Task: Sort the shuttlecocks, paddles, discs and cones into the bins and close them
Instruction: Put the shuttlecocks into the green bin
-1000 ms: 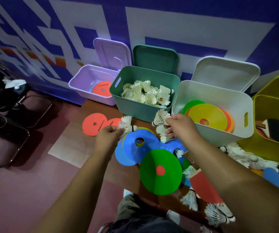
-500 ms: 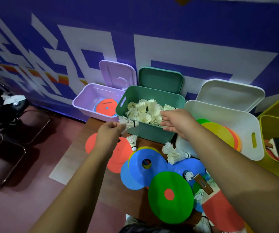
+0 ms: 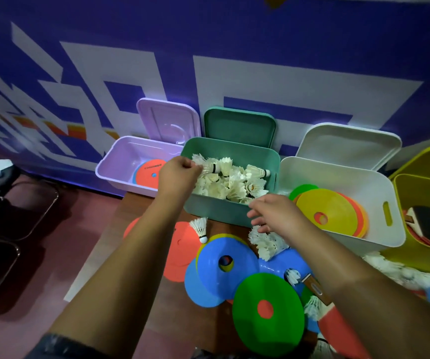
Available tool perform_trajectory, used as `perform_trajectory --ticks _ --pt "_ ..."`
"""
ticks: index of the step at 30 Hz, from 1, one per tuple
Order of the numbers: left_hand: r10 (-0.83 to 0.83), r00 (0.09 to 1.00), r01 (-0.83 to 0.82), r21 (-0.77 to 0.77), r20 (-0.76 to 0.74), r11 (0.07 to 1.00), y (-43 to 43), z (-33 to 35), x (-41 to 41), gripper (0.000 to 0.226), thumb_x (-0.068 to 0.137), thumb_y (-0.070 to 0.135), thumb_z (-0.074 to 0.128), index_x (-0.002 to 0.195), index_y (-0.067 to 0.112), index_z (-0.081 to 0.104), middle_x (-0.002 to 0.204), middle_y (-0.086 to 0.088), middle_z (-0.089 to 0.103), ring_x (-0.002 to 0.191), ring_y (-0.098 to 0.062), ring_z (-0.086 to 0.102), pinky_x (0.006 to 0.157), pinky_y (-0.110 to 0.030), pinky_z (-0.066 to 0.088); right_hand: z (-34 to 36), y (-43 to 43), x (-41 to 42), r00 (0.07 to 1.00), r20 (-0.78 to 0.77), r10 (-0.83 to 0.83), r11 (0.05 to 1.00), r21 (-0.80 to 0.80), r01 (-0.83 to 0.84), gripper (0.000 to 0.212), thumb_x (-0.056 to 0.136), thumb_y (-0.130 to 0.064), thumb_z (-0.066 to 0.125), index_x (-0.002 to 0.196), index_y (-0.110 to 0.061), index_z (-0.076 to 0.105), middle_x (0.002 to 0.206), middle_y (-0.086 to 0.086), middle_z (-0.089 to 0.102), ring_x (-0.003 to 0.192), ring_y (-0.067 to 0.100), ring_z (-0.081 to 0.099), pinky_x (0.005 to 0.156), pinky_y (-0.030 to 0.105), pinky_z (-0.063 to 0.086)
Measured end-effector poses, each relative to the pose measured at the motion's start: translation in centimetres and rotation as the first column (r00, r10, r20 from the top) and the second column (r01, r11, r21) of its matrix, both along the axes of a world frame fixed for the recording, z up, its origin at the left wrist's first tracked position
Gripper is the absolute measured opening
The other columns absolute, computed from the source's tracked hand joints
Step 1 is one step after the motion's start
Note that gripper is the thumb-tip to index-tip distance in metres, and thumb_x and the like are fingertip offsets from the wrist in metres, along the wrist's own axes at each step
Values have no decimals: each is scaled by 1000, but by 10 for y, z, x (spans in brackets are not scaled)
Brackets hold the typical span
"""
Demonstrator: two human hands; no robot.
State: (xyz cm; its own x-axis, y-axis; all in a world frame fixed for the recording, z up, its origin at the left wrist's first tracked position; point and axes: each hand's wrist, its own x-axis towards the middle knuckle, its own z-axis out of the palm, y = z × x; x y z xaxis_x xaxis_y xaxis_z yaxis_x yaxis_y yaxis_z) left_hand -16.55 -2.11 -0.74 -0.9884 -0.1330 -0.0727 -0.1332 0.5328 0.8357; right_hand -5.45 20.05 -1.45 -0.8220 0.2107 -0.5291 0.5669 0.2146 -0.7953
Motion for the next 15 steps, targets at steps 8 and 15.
perform_trajectory --ticks 8,15 --pt "35 996 -42 -91 -76 995 10 14 -38 11 88 19 68 98 17 73 90 4 70 73 -7 61 60 -10 38 7 14 -7 997 -61 -36 999 37 38 12 102 -21 62 101 -14 73 91 2 80 79 18 75 69 34 64" --pt "-102 994 111 -217 50 970 12 -21 -19 44 82 3 64 126 8 71 125 -12 70 113 -33 65 87 -31 47 4 0 -11 999 -41 17 999 37 -15 13 102 -18 62 98 -13 73 89 1 80 78 18 74 72 37 64"
